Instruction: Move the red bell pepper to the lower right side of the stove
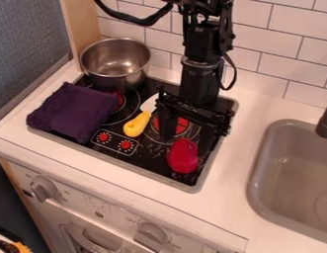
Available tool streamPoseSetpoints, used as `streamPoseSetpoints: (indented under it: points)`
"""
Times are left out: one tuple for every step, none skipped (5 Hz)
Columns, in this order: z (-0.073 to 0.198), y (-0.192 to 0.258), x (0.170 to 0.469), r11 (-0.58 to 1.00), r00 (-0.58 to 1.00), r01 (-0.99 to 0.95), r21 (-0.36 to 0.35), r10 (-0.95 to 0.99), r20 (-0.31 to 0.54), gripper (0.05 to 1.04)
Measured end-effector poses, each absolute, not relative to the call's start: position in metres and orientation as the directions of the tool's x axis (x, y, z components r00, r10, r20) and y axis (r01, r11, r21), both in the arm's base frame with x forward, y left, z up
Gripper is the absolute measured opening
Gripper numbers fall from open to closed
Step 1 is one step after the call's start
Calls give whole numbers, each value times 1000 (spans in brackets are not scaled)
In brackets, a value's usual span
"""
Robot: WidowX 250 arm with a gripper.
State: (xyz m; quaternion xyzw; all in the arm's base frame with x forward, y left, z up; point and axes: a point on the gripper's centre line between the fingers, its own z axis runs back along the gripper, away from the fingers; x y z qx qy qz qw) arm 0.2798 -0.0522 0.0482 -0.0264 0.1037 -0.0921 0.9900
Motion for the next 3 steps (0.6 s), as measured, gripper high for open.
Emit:
streamPoseSetpoints:
  points:
    - [49, -52, 279, 982, 960, 177, -72, -188, -206, 999]
    - [73, -47, 285, 986, 979, 162, -38, -165, -118, 999]
    - [82, -38, 291, 989, 988, 144, -12, -145, -55, 999]
